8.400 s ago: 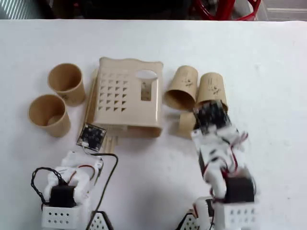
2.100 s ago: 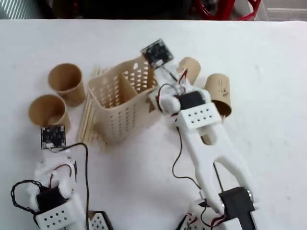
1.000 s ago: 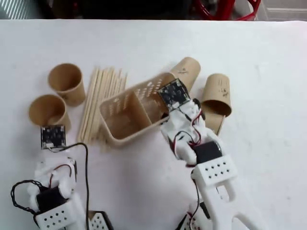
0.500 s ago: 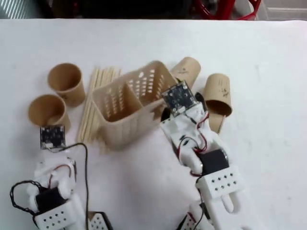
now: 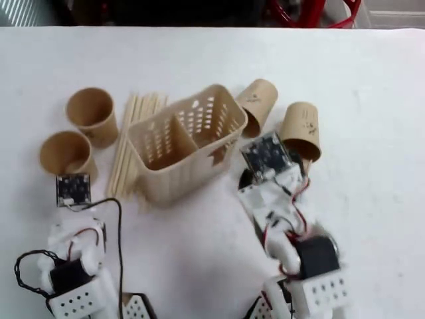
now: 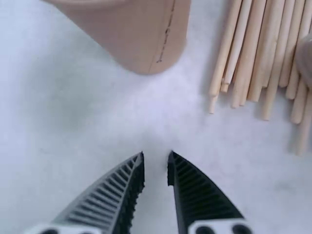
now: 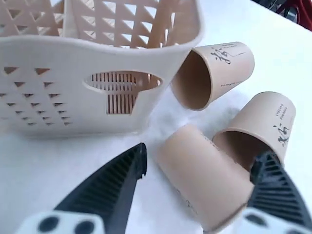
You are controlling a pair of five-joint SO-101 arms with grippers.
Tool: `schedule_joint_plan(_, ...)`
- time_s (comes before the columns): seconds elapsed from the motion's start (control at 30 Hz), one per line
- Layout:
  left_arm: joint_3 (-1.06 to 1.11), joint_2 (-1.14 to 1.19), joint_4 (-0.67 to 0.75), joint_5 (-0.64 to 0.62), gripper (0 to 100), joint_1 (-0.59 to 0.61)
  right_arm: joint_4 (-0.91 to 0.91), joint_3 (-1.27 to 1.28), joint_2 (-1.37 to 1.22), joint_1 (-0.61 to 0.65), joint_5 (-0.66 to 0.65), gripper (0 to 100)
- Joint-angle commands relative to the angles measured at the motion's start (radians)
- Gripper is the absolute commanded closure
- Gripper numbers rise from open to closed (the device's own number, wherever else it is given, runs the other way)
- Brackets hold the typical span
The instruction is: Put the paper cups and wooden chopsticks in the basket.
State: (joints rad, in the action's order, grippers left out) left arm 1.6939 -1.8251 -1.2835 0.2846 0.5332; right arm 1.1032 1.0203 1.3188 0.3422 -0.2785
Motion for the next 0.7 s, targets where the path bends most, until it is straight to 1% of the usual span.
schedule_joint_plan(0.0, -0.002, 0.007, 0.000, 0.003, 90, 0.007, 0.087, -0.140, 0.081, 0.008, -0.012, 66.3)
schedule_joint_plan(0.07, -0.002, 0.007, 0.000, 0.003, 90, 0.007, 0.128, -0.261, 0.036, 0.015, -0.031, 66.3)
schedule_joint_plan(0.13, -0.002, 0.007, 0.000, 0.003, 90, 0.007, 0.157, -0.393, -0.073, 0.050, -0.040, 66.3)
schedule_joint_plan(0.3, -0.002, 0.007, 0.000, 0.003, 90, 0.007, 0.232, -0.717, -0.521, 0.208, -0.043, 66.3)
schedule_joint_plan(0.43, -0.002, 0.007, 0.000, 0.003, 90, 0.007, 0.286, -1.010, -0.849, 0.292, -0.038, 66.3)
schedule_joint_plan(0.5, -0.002, 0.007, 0.000, 0.003, 90, 0.007, 0.348, -1.169, -0.992, 0.311, -0.038, 66.3)
schedule_joint_plan(0.67, -0.002, 0.007, 0.000, 0.003, 90, 0.007, 0.472, -1.491, -1.276, 0.312, -0.037, 66.2)
